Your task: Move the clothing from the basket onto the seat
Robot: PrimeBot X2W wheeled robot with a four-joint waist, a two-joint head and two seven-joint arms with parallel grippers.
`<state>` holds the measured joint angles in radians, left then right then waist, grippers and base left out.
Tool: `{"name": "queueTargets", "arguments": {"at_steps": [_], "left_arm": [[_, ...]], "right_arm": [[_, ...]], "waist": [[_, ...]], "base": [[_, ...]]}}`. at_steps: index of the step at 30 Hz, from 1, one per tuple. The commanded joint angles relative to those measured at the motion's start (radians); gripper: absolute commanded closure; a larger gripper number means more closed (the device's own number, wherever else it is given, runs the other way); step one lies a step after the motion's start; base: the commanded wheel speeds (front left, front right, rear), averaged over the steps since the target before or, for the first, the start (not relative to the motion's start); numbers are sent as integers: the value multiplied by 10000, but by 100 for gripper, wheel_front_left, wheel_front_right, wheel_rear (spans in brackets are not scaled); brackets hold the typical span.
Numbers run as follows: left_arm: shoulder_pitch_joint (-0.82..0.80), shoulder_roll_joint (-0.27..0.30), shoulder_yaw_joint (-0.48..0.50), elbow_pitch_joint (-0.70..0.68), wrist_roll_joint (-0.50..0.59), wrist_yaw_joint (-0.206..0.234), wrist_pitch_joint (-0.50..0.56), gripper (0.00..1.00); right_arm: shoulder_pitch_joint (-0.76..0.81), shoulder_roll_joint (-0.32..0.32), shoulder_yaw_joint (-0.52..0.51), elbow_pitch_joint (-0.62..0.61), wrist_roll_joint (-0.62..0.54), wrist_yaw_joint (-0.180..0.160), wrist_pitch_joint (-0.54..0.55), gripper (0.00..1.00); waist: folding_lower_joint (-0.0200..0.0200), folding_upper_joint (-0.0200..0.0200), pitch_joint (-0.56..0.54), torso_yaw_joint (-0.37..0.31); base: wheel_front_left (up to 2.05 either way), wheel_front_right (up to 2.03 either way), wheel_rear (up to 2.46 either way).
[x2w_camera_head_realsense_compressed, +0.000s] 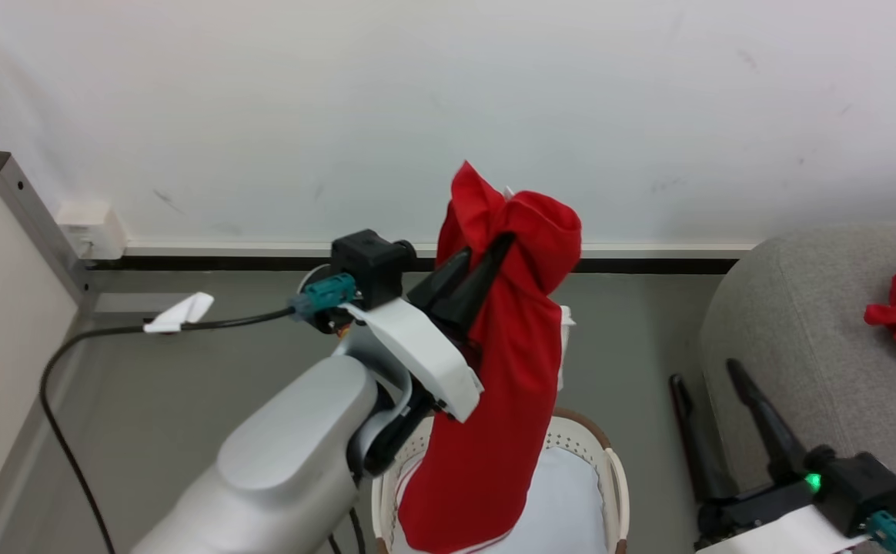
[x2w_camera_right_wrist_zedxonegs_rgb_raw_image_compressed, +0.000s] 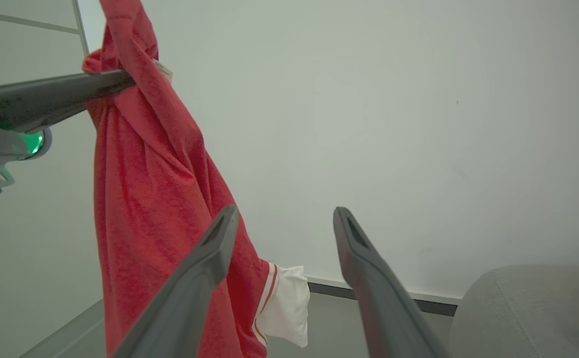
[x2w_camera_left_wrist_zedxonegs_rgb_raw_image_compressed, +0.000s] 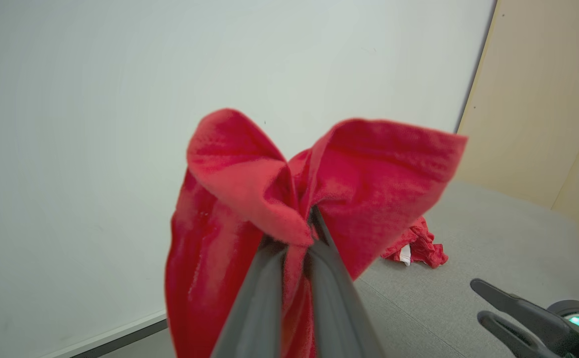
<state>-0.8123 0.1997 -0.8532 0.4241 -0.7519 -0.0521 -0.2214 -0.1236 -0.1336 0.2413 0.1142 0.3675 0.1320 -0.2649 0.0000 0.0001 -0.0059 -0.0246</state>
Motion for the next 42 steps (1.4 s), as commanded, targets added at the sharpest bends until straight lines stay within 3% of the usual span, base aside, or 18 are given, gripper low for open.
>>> {"name": "queueTargets", "arguments": {"at_steps": [1, 11, 21, 28, 29, 30, 31, 32, 42], "left_arm": [[171, -72, -96, -43, 87, -37, 8, 100], [361, -567, -700, -44, 171, -192, 95, 100], [288, -1101, -1469, -1, 156, -458, 348, 100], [221, -1250, -1851, -121, 47, -568, 485, 100], [211, -1270, -1894, -141, 23, -578, 493, 100], [202, -1284, -1928, -158, 11, -585, 485, 100], [194, -1292, -1945, -177, 1, -587, 482, 100], [187, -1297, -1953, -191, -12, -579, 478, 100], [380, -1004, -1683, 210, -265, -374, 358, 100]], "right_arm": [[-259, -207, 345, 221, 110, -26, 11, 0], [-1935, -726, 2792, 2168, 732, -26, 11, 0], [-3610, -757, 5532, 4679, 2273, -26, 87, 0], [-4287, -562, 6644, 6104, 3137, -26, 24, 0], [-4370, -522, 6774, 6304, 3258, -26, 15, 4], [-4443, -463, 6846, 6528, 3399, -24, 3, 53], [-4522, -417, 6904, 6697, 3497, -26, 4, 84], [-4596, -379, 6907, 6857, 3587, -26, 4, 100], [-4114, -535, 5909, 6114, 3377, -24, -5, 100]], "waist": [[0, -1, -2, 86], [0, -1, -75, 810], [0, -1, -231, 1837], [0, -1, -344, 2356], [0, -1, -361, 2423], [0, -1, -376, 2485], [0, -1, -388, 2537], [0, -1, -393, 2582], [0, -1, -360, 2541]], "base": [[0, 0, 0], [0, 0, 0], [0, 0, 0], [0, 0, 0], [0, 0, 0], [0, 0, 0], [0, 0, 0], [0, 0, 0], [0, 0, 0]]}}
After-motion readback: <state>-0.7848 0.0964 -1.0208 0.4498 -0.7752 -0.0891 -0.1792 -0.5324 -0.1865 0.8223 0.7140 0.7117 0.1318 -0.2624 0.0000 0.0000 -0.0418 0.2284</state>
